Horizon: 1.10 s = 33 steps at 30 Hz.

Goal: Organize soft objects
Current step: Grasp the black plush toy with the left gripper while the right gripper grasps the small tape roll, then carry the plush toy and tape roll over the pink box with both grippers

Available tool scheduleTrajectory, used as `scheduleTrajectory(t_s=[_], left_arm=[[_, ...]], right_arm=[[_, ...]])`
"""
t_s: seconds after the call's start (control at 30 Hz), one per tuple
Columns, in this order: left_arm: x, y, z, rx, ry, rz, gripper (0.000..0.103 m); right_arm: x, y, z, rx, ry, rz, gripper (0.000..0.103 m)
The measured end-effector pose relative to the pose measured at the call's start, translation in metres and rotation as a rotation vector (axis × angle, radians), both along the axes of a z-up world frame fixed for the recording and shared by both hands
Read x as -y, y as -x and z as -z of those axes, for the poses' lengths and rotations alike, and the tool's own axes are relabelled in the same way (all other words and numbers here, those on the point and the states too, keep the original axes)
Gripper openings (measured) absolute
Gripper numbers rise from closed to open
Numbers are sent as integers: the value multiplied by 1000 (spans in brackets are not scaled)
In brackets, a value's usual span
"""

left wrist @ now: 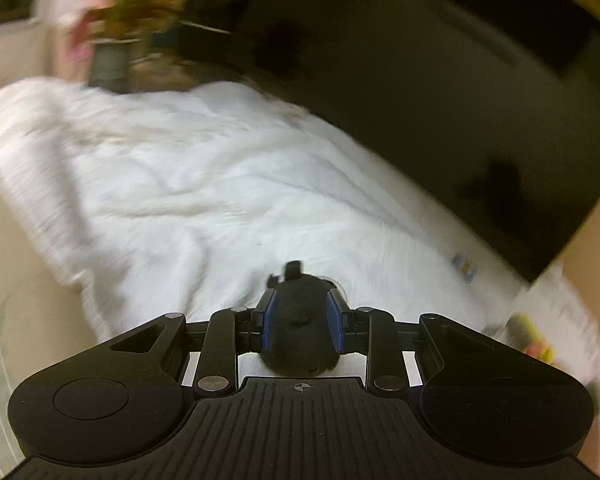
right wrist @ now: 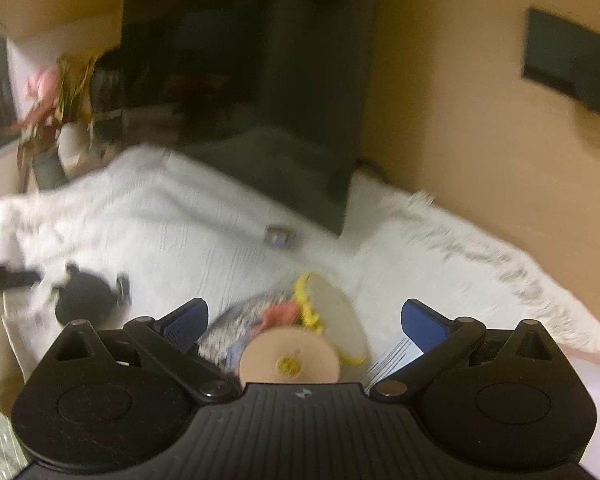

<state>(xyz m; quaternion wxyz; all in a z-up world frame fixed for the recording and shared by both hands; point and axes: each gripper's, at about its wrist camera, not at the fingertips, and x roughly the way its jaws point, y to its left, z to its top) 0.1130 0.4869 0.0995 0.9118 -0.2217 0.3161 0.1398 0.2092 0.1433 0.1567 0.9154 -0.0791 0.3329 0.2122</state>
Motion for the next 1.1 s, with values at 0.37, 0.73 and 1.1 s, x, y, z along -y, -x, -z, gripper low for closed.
scheduleTrajectory(t_s=[0.37, 0.73, 1.1], left_arm=[[10, -73, 38, -160, -217, 198, 72], [-3, -88, 72, -165, 31, 255, 73], [-6, -60, 54, -64, 63, 269, 69]], right_arm=[[-8, -2, 19, -58, 33, -90, 103], [-92, -119, 43, -245, -126, 174, 97], [-167, -199, 103, -222, 12, 430, 68]])
